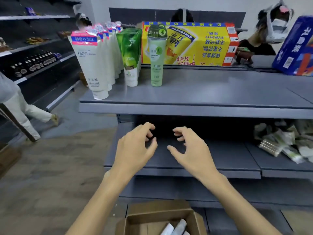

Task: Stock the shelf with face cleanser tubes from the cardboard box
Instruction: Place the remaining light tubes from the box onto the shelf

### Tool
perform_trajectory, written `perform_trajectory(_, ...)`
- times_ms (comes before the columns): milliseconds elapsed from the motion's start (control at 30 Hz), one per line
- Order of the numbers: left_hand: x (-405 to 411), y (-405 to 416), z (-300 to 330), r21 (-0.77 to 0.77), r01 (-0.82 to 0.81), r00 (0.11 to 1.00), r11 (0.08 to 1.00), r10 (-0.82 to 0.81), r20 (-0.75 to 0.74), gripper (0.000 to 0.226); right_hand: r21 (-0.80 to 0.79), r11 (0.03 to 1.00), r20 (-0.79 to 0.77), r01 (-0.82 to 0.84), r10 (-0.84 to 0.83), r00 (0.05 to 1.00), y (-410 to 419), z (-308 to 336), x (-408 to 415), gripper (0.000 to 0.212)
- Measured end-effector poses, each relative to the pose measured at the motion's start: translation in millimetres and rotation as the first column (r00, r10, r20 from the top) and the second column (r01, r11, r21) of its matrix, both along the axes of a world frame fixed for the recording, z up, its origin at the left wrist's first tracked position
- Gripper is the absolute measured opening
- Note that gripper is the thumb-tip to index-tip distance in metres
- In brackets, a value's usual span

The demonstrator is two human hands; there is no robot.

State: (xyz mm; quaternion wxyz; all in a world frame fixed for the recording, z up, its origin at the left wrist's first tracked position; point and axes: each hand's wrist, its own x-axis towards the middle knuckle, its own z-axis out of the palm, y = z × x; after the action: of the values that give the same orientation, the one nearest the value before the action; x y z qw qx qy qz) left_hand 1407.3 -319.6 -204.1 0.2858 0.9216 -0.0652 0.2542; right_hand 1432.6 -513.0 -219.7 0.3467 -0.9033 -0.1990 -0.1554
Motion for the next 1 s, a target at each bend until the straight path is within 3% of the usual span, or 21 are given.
perform_trajectory(233, -35.0, -6.5, -119.3, 0.188, -0.011, 0.935, 0.982, 0.077, -0.347, 0.026, -0.295, 0.956, -0.199, -0.009, -0.052, 0.979, -21.2, -113.8, -27.0, 0.045)
perform_trajectory(333, -55.9, -10.5, -167.9, 0.235, 0.018, 0.847, 0.972, 0.110, -0.520, 0.027, -0.378, 0.923, -0.347, -0.072, -0.069, 0.935, -27.6, -163.9, -41.5, 0.044)
perform_trajectory(467, -84.9, -19.9, -224.4, 0.297, 0.150, 0.692, 0.943, 0.115, -0.712, 0.024, -0.538, 0.804, -0.530, -0.254, -0.089, 0.843, -32.0, -221.6, -63.9, 0.042)
perform_trajectory(633, -109.5, -20.0, -266.1, 0.312, 0.207, 0.561, 0.927, 0.149, -0.814, 0.025, -0.561, 0.738, -0.659, -0.374, -0.124, 0.742, -40.1, -268.9, -84.6, 0.042)
perform_trajectory(767, -119.6, -14.8, -287.3, 0.270, 0.213, 0.515, 0.939, 0.127, -0.847, 0.025, -0.566, 0.718, -0.701, -0.405, -0.161, 0.694, -44.7, -295.7, -91.1, 0.051)
perform_trajectory(933, -132.7, -16.8, -315.2, 0.249, 0.207, 0.445, 0.946, 0.136, -0.885, 0.022, -0.560, 0.667, -0.734, -0.491, -0.125, 0.668, -37.3, -335.7, -79.4, 0.045)
perform_trajectory(1000, -140.8, -14.0, -326.9, 0.226, 0.183, 0.430, 0.957, 0.129, -0.894, 0.018, -0.591, 0.601, -0.720, -0.538, -0.091, 0.688, -31.2, -355.8, -72.2, 0.046)
